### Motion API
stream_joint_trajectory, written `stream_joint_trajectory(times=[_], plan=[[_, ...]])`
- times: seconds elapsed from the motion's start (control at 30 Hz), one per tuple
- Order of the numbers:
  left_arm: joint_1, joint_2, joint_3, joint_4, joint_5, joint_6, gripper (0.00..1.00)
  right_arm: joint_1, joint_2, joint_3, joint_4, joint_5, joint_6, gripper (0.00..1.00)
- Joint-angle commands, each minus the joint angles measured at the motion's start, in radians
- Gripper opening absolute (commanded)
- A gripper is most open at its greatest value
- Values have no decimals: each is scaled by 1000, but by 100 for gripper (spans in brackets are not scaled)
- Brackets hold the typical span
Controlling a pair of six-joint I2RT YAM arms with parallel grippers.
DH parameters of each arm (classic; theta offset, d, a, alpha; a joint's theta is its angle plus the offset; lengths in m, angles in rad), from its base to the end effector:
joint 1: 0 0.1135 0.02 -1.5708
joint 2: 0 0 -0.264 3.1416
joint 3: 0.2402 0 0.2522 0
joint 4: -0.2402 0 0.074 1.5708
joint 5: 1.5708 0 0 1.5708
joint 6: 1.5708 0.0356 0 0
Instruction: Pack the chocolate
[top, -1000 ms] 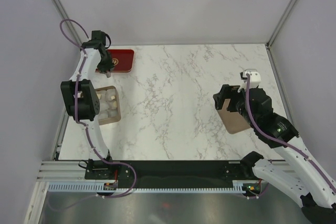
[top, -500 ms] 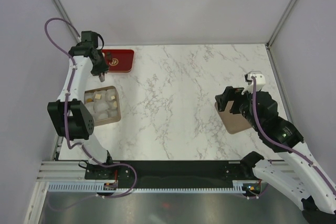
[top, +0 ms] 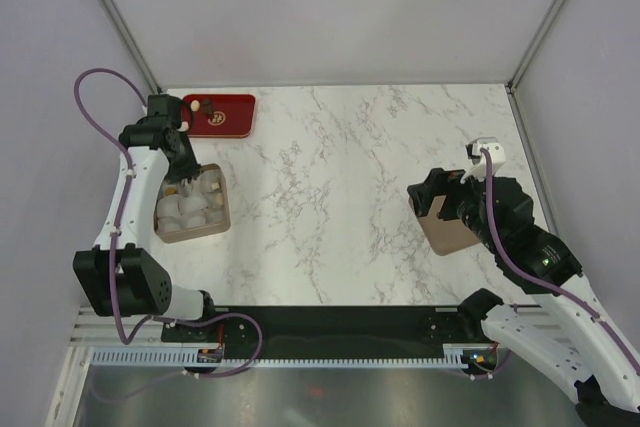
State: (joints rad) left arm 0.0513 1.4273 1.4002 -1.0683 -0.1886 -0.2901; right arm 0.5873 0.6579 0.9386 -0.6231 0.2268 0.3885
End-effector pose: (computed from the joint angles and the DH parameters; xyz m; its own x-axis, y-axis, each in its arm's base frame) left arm 0.2779 0.0210 0.3312 -0.8119 -0.3230 -0.4863 -0.3844 0.9227 0.0288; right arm 0.1145 0.0666 0.3639 -0.3964 0.1795 -0.9004 -0.2306 0.9298 0.2869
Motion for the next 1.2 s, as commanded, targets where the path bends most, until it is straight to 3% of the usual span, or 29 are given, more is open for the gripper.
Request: stream_joint_trajectory(times=[0.0,0.7,1.17], plan=[[5,-54,-47,-10,-51,0,34,3,-1,16,3,-30,-7,98],[7,-134,-205,-27,-66,-32,35,3,-32,17,-10,-57,-23,98],[7,-131,-227,5,-40,-30,44,3,-43,25,-23,-47,-11,98]])
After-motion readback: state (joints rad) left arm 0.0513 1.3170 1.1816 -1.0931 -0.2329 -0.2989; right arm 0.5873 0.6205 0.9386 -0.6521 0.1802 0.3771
